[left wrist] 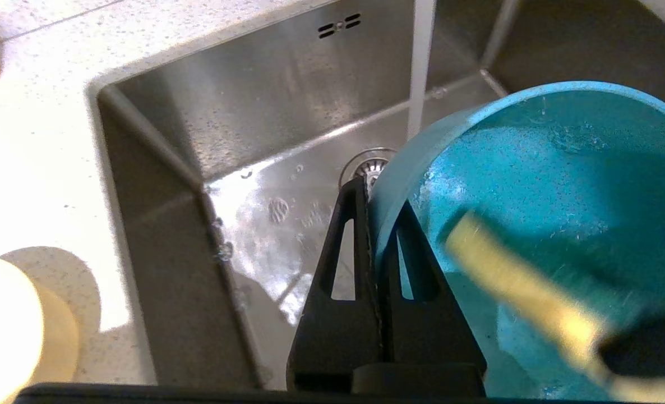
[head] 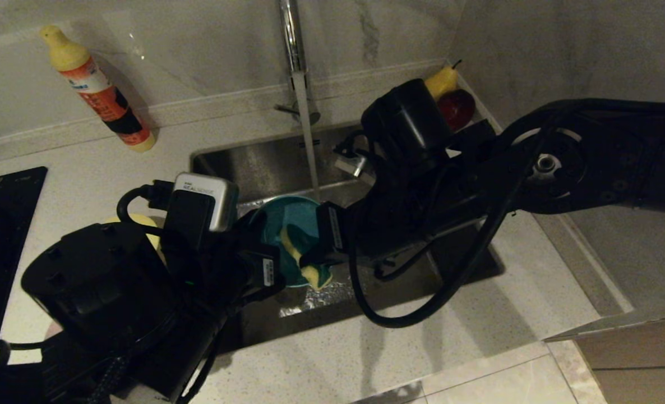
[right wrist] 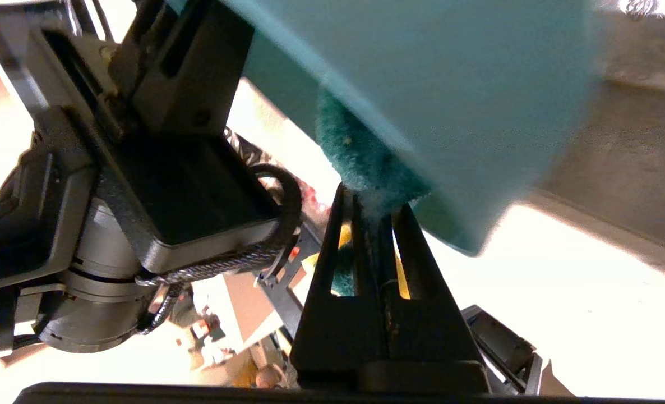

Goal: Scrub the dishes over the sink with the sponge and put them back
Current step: Wipe the bowl

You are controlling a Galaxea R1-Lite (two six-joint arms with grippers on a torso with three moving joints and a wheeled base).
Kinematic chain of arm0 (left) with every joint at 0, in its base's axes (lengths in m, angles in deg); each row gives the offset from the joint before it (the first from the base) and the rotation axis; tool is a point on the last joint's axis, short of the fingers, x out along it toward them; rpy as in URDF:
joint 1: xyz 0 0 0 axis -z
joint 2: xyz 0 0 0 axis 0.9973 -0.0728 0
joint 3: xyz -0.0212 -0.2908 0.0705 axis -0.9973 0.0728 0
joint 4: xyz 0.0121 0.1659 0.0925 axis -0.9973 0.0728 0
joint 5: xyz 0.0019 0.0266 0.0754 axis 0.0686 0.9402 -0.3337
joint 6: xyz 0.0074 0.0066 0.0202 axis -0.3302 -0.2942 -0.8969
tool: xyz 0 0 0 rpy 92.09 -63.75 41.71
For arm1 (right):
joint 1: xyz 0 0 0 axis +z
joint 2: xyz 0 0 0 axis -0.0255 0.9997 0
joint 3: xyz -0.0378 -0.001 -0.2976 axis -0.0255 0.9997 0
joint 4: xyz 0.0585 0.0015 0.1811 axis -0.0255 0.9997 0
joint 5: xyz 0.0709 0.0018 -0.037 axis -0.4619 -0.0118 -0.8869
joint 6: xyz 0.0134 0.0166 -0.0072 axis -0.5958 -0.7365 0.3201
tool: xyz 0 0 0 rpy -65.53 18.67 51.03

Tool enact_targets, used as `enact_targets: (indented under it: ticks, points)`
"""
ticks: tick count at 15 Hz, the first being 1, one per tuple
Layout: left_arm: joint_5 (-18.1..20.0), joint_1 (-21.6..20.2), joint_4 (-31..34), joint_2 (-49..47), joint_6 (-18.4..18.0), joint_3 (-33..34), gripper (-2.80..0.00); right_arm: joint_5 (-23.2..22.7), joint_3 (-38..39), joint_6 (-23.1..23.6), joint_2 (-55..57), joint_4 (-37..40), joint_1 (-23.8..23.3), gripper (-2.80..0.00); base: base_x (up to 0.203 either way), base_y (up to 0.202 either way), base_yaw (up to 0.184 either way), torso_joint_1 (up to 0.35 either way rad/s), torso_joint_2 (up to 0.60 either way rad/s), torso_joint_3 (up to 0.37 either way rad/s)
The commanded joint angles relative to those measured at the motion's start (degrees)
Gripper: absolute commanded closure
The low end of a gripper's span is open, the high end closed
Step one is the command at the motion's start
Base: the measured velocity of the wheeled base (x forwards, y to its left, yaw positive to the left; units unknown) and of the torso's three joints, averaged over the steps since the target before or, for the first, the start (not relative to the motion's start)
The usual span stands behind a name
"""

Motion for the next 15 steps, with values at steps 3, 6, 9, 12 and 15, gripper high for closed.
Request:
enact_targets:
  ticks: [3,6,9,12,15]
  points:
    - [-0.2,0.0,-0.4,-0.3,0.0,0.0,0.0,-0.1,-1.8,-0.2,0.7,-0.5,1.4,0.0,0.0,0.0,0.0,0.0,0.0,0.0]
    - [-0.3,-0.1,-0.4,-0.1,0.0,0.0,0.0,0.0,-1.7,-0.2,-2.1,-0.1,-0.7,0.0,0.0,0.0,0.0,0.0,0.0,0.0]
    - [-0.3,-1.8,-0.4,-0.6,0.2,-0.4,0.0,0.0,-1.4,-0.2,-5.2,1.9,-1.7,0.0,0.0,0.0,0.0,0.0,0.0,0.0]
    - [-0.1,-4.5,-0.2,-0.7,0.2,-0.9,0.0,0.0,-0.8,-0.2,-7.1,4.3,-1.7,0.0,0.0,0.0,0.0,0.0,0.0,0.0]
    - [0.0,-7.9,0.1,-1.1,0.5,-2.0,0.0,-0.1,0.6,-0.2,-10.9,5.5,-1.6,0.0,0.0,0.0,0.0,0.0,0.0,0.0]
